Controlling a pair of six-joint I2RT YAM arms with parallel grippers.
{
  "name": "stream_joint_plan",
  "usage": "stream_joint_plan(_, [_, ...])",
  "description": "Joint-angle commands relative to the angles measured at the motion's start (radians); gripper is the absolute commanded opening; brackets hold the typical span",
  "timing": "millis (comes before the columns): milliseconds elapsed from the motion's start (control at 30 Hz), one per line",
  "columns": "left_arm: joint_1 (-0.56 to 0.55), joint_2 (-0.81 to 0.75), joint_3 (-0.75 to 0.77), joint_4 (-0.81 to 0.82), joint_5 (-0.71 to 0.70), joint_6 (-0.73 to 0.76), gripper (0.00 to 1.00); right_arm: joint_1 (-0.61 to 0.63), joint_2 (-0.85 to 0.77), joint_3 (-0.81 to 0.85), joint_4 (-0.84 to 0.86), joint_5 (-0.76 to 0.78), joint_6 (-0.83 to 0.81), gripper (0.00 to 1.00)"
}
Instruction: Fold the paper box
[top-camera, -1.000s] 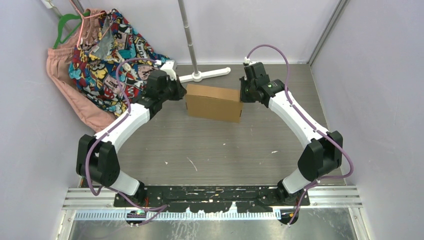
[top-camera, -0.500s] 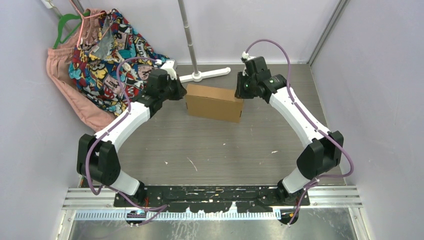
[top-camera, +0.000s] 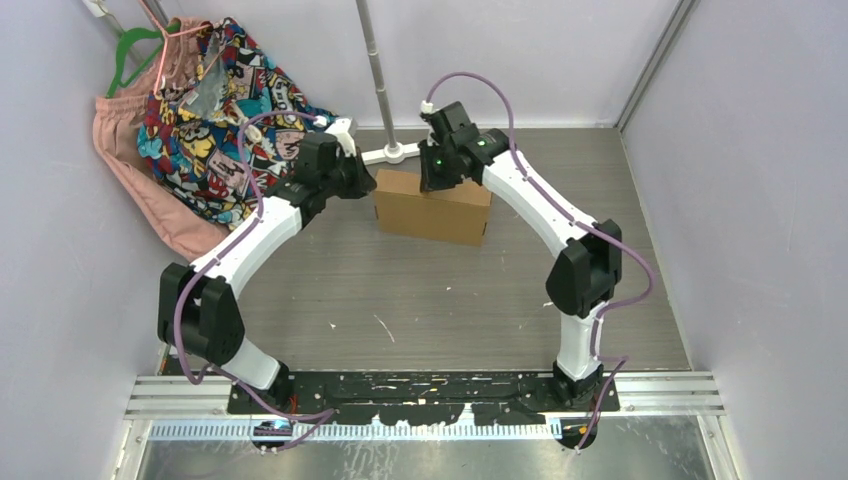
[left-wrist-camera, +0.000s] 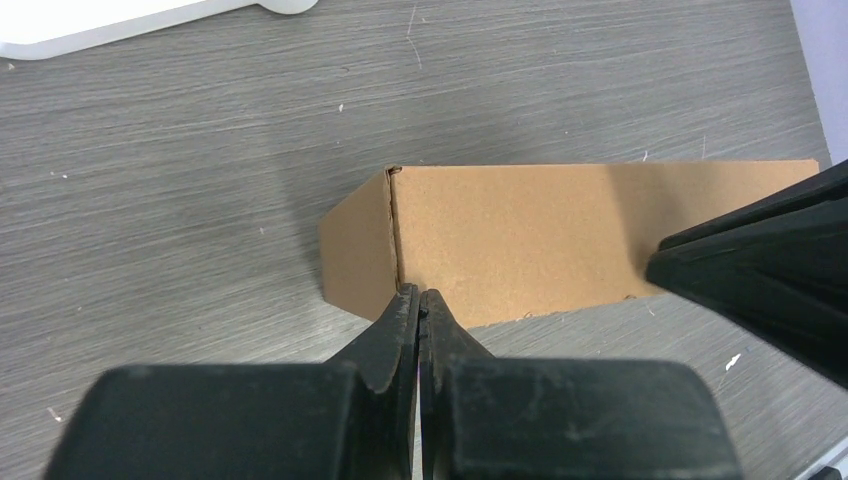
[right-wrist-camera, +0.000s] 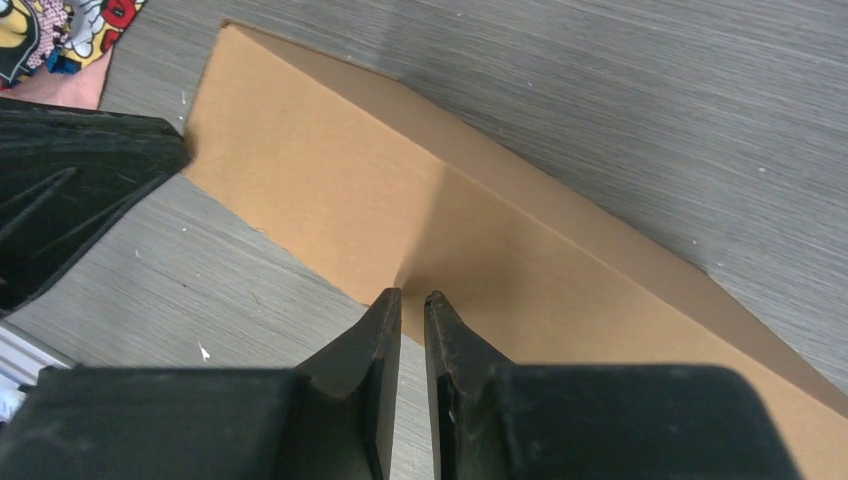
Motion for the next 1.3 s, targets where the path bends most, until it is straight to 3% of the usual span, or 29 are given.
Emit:
stream_joint_plan(0, [-0.012,0.055,0.008,-0.191,0.055,-0.010,0.01,0.035,0.015,0.129,-0.023,0.038,-0.013,0.21])
stream_joint_plan(300, [-0.013,0.076,0.030,-0.204,0.066,-0.010,0.02,0.056,0.077,0.187,-0.043,0.048,-0.007,0.21])
stream_joint_plan(567, [-0.013,0.099,0.023,-0.198,0.076,-0.017,0.03,0.059,0.104,0.064,-0.032,0.048,-0.002,0.21])
stream_joint_plan(1033, [-0.032,0.023,-0.080,-0.182,0.062,-0.027,0.03,0.039,-0.120,-0.101,0.016,0.072,-0.002,0.24])
stream_joint_plan(1267, [-0.057,-0.039,-0.178,-0.175,0.039,-0.037,0.03,0.035,-0.212,-0.274,0.058,0.068,0.015,0.24])
